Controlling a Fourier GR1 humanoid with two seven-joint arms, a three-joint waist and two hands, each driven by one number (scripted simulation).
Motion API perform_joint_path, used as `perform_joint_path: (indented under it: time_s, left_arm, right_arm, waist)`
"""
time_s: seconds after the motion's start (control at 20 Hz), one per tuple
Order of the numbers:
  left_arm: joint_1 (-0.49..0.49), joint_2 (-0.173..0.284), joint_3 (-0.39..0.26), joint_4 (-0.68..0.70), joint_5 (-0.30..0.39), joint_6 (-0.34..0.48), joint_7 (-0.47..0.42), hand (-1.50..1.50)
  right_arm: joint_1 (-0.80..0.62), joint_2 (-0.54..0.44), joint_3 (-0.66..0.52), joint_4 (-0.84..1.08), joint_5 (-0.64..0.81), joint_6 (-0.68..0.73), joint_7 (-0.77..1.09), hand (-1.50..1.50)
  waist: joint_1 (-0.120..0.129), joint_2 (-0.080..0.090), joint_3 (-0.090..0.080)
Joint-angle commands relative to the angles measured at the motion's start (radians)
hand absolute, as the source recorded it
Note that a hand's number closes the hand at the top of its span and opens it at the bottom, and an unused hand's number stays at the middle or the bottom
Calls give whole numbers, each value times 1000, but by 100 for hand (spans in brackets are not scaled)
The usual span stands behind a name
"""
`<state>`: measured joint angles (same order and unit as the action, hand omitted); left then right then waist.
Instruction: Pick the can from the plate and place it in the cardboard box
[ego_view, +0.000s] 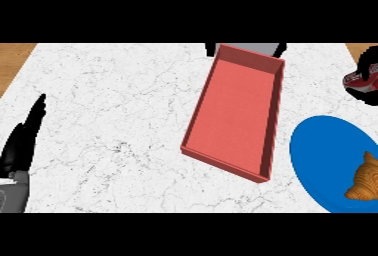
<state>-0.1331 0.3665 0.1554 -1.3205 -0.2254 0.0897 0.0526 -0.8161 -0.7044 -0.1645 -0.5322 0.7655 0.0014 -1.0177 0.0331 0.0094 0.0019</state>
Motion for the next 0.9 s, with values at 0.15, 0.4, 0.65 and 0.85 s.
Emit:
perform_joint_path:
  time_s: [0.15,0.4,0.65,0.85]
  left_arm:
    - [-12,-7,5,8,-5,-2,24,0]
    - [61,7,25,-58,3,-12,14,0]
    - [43,-39,9,-31,-28,34,-1,0]
    - [63,-28,2,-73,-29,10,12,0]
  right_arm:
    - [-152,73,33,-25,-37,179,2,150]
    - [-181,126,26,-70,-99,298,94,150]
    - [-230,270,37,-136,-126,321,313,150]
    - [-259,368,48,-146,-137,340,449,150]
  waist:
    - [-17,-6,-2]
    - [-20,-11,-2]
    - [-28,-12,-3]
    - [-21,-12,-2]
